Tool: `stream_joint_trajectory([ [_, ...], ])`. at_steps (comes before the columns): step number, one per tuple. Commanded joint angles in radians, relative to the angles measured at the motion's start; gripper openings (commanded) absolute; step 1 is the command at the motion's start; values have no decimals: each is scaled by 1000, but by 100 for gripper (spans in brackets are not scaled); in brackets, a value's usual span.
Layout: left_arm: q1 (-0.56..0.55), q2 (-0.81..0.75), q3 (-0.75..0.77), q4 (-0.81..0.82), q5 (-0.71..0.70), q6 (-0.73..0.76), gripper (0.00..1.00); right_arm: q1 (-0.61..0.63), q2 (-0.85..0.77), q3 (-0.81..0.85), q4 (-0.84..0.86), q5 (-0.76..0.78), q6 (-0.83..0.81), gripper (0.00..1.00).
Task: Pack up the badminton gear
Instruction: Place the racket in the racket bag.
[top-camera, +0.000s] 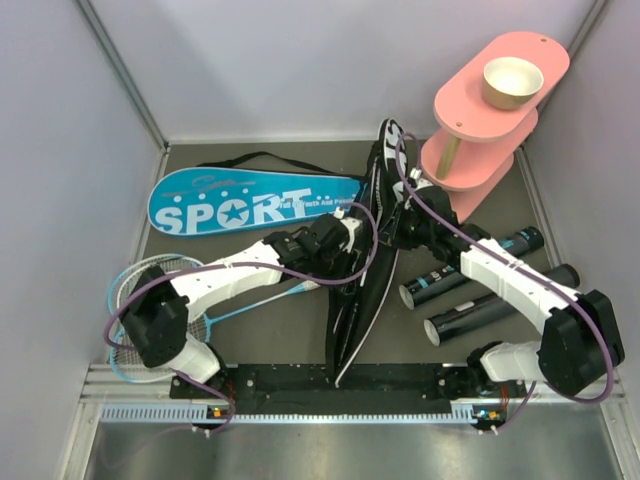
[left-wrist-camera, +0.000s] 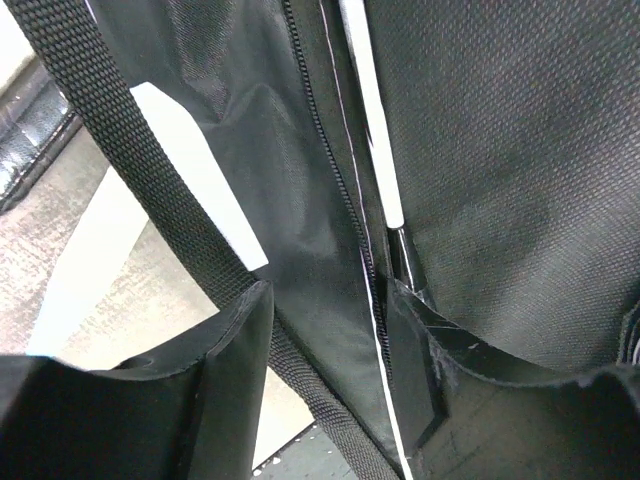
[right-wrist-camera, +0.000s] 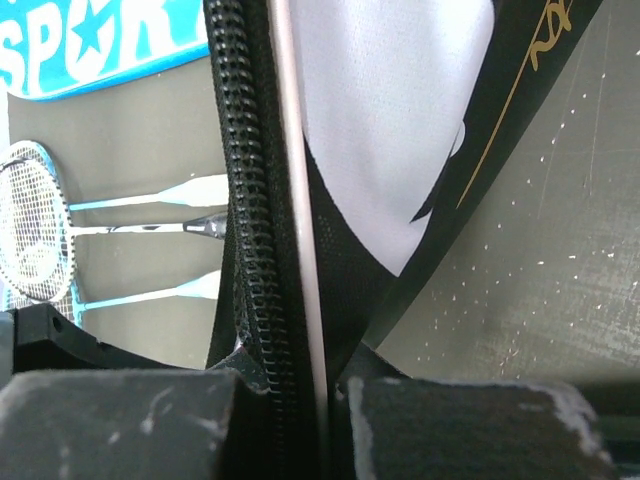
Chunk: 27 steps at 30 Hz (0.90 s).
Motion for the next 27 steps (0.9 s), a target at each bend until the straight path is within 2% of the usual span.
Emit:
stream_joint_trajectory([
  [1, -30, -11, -11, 41, -30, -5, 52, 5, -50, 65, 74, -4, -12, 0],
  [7, -61, 58, 30, 37, -12, 4, 37, 5, -52, 50, 85, 3, -13, 0],
  [9, -63, 83, 53, 12, -14, 20, 22, 5, -52, 47, 82, 14, -28, 0],
  [10, -64, 89, 84, 1, -23, 39, 10, 7, -47, 42, 80, 17, -36, 0],
  [11, -64, 98, 105, -20, -37, 50, 2, 7, -42, 41, 79, 25, -48, 0],
  [13, -75, 74, 138, -51, -165, 49, 0, 7, -38, 35, 60, 45, -91, 0],
  [14, -87, -22, 116, -19, -220, 43, 0, 7, -33, 33, 51, 83, -105, 0],
  [15, -104, -90, 77, 31, -274, 31, 0, 5, -29, 31, 42, 103, -130, 0],
  [16, -132, -225, -28, 179, -352, 6, 0, 5, -26, 30, 25, 121, -141, 0],
  [19, -138, -389, -210, 378, -401, -57, 0, 5, -19, 33, 0, 215, -164, 0],
  [22, -138, -396, -275, 395, -403, -98, 0, 4, -15, 48, -7, 250, -162, 0],
  [27, -130, -347, -270, 325, -463, -197, 0, 4, 22, 97, -3, 207, -154, 0],
])
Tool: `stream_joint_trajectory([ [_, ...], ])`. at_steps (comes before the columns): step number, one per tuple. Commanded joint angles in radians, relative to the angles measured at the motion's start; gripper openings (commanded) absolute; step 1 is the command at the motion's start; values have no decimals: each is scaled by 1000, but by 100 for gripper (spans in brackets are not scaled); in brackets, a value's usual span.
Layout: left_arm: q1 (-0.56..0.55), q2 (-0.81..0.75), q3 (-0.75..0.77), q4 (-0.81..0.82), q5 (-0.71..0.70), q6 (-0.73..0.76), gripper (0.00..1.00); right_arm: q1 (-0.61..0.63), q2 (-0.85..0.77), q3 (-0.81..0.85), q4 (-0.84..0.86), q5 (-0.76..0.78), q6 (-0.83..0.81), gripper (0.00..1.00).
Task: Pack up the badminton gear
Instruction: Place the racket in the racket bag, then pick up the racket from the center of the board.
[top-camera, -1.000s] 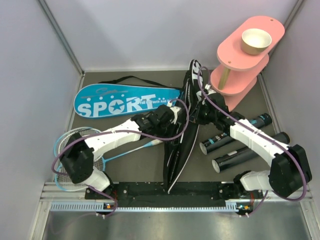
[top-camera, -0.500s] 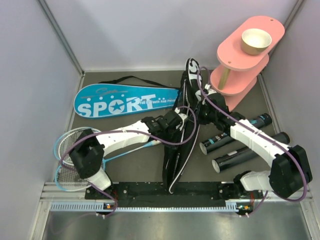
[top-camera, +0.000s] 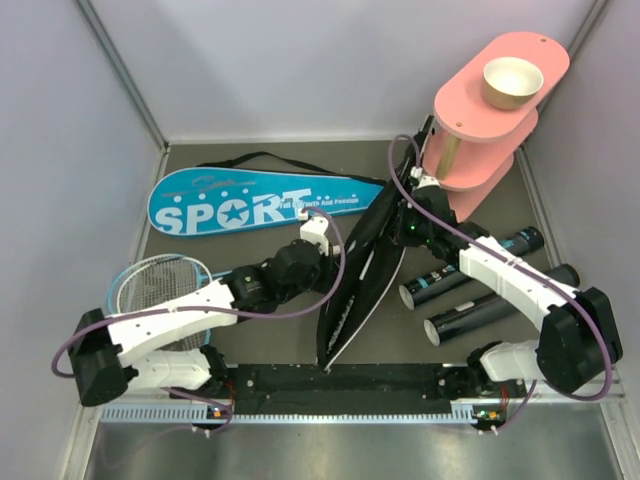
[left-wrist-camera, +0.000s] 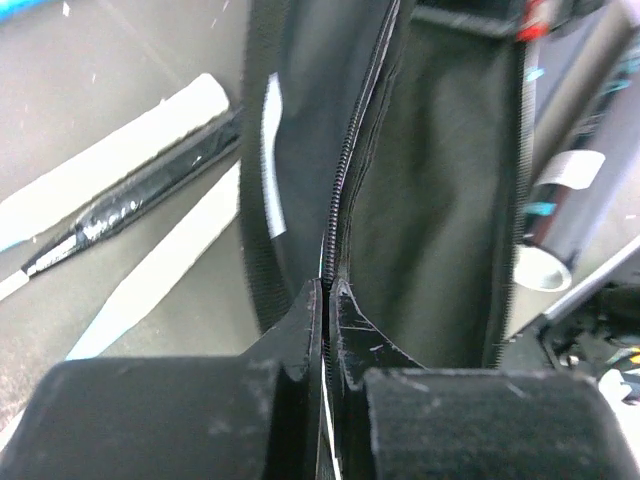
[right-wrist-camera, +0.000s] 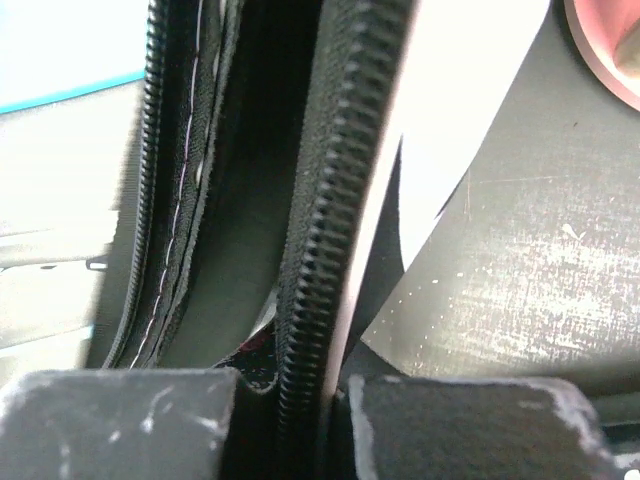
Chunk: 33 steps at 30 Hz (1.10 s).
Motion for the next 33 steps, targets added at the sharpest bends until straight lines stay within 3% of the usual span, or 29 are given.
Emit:
stream_joint_trajectory([
  [1, 17, 77, -3, 19, -76, -97, 0, 4, 16, 97, 32, 28, -30, 0],
  [6, 88, 89, 3, -33, 109, -128, 2, 3, 17, 148, 4, 34, -63, 0],
  [8, 103, 45, -32, -7, 151, -135, 17, 1, 37, 155, -6, 34, -77, 0],
  [9, 114, 19, -78, 11, 161, -148, 42, -1, 43, 155, -6, 32, -89, 0],
  [12, 196, -91, -144, -36, 192, -203, 63, -4, 56, 148, -8, 34, -105, 0],
  [19, 569, -213, -182, -272, 235, -373, 66, -4, 57, 146, -3, 3, -109, 0],
  [23, 785, -274, -312, -159, 324, -566, 66, -5, 47, 134, 9, -14, -109, 0],
  [27, 853, -343, -528, 116, 367, -820, 72, -5, 40, 120, 15, -26, -105, 0],
  [33, 855, -380, -667, 215, 192, -988, 66, -4, 34, 106, 32, -46, -96, 0],
])
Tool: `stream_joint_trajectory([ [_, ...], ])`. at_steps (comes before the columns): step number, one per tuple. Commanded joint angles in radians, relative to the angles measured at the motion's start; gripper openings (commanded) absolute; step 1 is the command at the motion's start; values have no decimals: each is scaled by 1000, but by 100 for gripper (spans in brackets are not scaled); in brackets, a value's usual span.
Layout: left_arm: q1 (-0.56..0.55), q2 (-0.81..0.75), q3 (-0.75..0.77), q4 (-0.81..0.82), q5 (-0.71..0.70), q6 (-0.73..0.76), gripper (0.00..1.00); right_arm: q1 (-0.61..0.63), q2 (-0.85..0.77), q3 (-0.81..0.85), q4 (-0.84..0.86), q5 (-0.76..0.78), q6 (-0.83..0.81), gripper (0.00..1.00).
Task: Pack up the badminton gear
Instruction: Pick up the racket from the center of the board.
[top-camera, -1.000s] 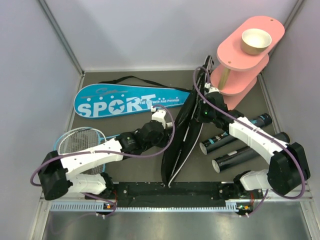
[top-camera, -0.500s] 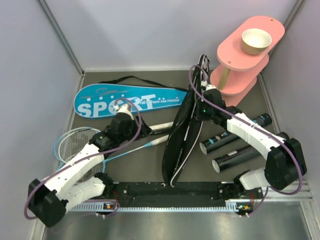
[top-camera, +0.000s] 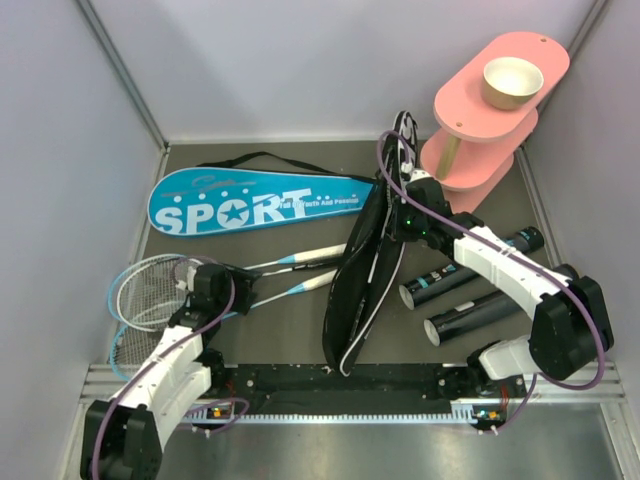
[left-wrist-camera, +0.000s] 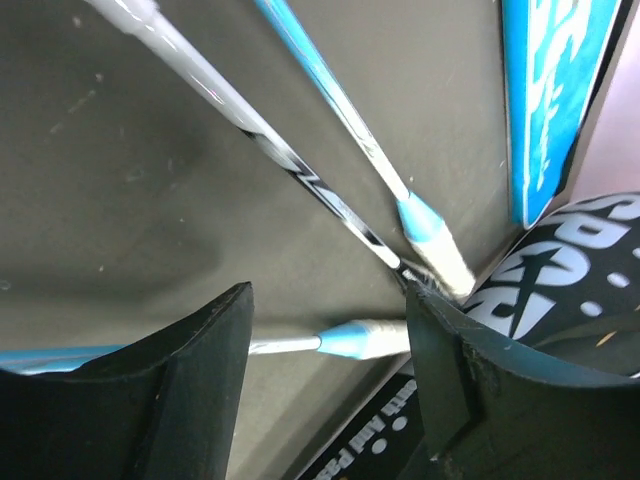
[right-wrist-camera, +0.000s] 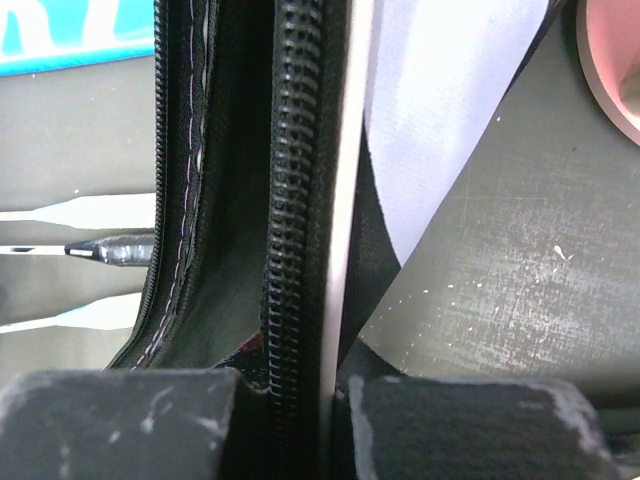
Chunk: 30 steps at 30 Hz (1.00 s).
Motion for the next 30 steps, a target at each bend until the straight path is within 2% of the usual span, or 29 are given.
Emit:
stream_joint_trajectory([
  [1, 6, -25, -74, 196, -112, -199, 65, -2, -42, 9, 99, -25, -6, 0],
  [4, 6, 6, -137, 310, -190, -237, 63, -2, -39, 6, 111, -27, -2, 0],
  [7, 6, 78, -148, 356, -244, -266, 61, -1, -36, 7, 116, -27, 0, 0],
  [15, 6, 328, -151, 555, -224, -326, 42, -2, -38, 9, 122, -27, 0, 0],
  [20, 6, 290, -199, 637, -210, -309, 26, -1, -45, 12, 121, -27, -2, 0],
  [26, 6, 238, -206, 609, -259, -309, 24, -1, -35, 21, 124, -51, 3, 0],
  [28, 6, 242, -209, 629, -261, -303, 20, 1, -33, 26, 124, -54, 6, 0],
  [29, 6, 250, -209, 640, -262, -283, 16, 1, -36, 26, 122, -56, 6, 0],
  [30, 6, 247, -209, 670, -261, -265, 8, 1, -35, 29, 124, -58, 7, 0],
])
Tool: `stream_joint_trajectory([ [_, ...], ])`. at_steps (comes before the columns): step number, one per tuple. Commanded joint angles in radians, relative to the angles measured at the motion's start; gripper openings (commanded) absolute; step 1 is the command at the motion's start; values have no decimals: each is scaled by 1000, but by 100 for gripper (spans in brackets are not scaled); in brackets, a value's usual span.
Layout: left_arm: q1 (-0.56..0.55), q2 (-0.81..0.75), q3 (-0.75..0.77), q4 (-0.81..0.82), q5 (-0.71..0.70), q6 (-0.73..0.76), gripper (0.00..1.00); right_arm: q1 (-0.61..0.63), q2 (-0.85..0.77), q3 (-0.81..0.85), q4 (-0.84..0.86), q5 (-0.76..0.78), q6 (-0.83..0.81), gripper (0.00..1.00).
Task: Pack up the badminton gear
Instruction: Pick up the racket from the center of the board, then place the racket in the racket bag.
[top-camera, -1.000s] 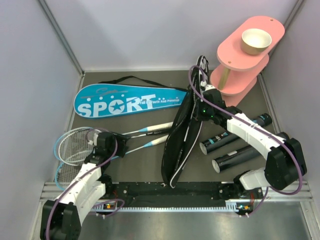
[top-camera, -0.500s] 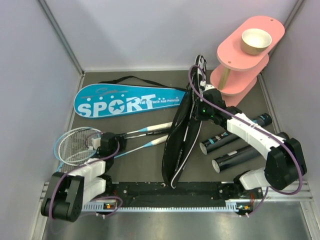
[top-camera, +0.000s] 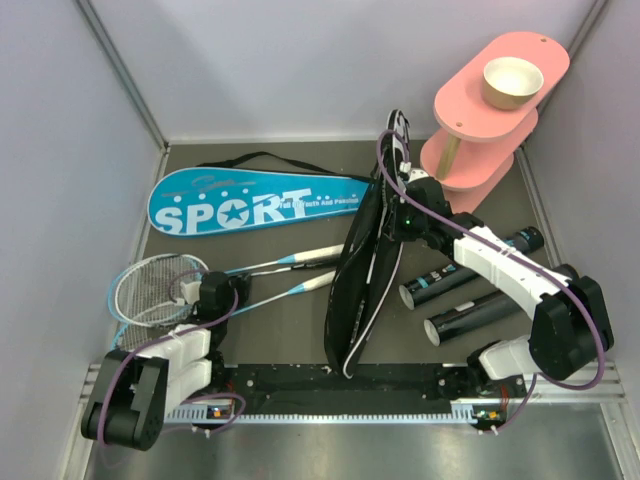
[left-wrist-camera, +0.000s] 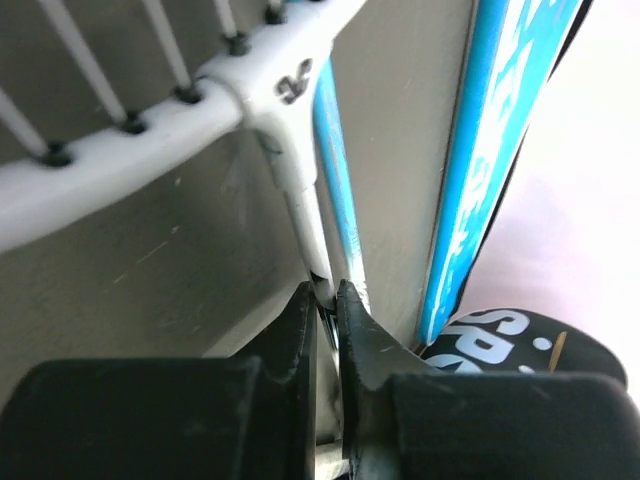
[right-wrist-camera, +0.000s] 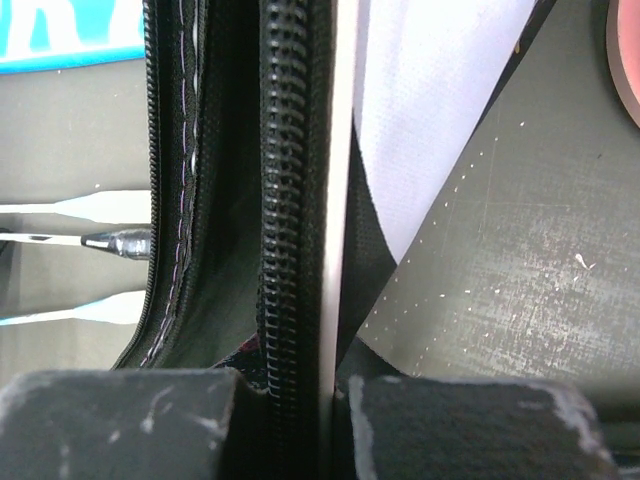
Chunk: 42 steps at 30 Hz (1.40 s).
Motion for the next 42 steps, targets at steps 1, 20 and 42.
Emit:
stream_joint_trajectory([
  [1, 4, -11, -8, 103, -32, 75, 4, 5, -35, 34, 104, -17, 4, 0],
  [20, -126, -69, 1002, -1033, 27, 1293, 0, 33, 102, 312, -37, 230, 28, 0],
  [42, -461, 155, 1601, -1371, -86, 1514, 0, 1, 332, 608, -92, 313, 74, 0],
])
